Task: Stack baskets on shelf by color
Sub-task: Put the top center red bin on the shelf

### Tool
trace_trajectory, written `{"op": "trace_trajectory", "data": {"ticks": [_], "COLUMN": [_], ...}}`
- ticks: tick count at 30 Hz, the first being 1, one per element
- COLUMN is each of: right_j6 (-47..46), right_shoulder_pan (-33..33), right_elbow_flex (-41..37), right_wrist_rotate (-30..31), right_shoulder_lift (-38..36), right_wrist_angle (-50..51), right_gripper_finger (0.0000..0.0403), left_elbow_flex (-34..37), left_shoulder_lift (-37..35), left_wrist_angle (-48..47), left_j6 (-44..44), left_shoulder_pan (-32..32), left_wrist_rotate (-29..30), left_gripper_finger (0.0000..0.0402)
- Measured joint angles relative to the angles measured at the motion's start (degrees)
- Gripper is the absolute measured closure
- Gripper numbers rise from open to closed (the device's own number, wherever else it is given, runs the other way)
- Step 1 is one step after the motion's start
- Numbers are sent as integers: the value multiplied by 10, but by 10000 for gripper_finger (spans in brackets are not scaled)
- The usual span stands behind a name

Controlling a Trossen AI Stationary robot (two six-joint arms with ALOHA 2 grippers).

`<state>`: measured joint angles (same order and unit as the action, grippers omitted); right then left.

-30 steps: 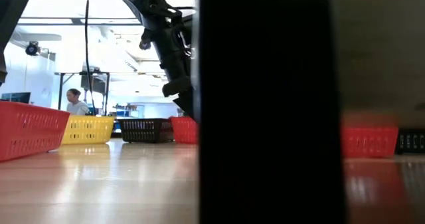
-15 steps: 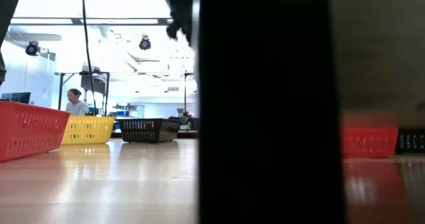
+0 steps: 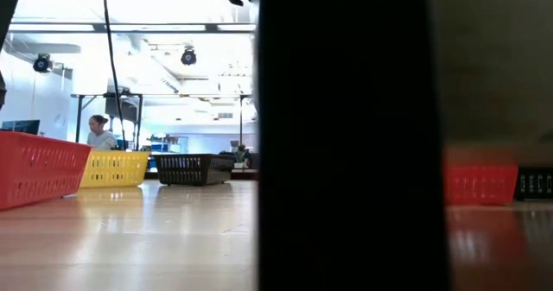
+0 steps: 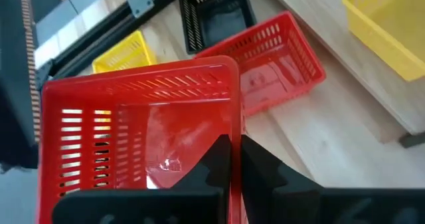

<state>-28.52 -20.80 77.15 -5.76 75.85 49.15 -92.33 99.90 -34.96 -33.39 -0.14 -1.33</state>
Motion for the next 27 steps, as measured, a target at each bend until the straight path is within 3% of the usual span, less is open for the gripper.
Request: {"op": "trace_trajectory", "data": {"ticks": [9, 17, 23, 27], "right_j6": [55, 118, 163, 187], "right_shoulder_pan": [0, 1, 4, 15], "right_elbow_flex": [61, 80, 74, 54], "right_wrist_rotate": [12, 8, 18, 23], "right_shoulder_lift": [90, 93, 74, 35], "right_wrist_angle": [55, 74, 108, 107], "right_gripper_finger": [240, 381, 393, 394], "left_elbow_flex": [0, 0, 0, -12], "left_shoulder_lift": [0, 0, -14, -29], "left_wrist_angle": [0, 24, 41, 40], "left_j6": [15, 29, 84, 166], "left_shoulder_pan": [-3, -11, -12, -12], "left_wrist_rotate": [1, 34, 26, -1], "left_gripper_finger": [401, 396, 325, 263]}}
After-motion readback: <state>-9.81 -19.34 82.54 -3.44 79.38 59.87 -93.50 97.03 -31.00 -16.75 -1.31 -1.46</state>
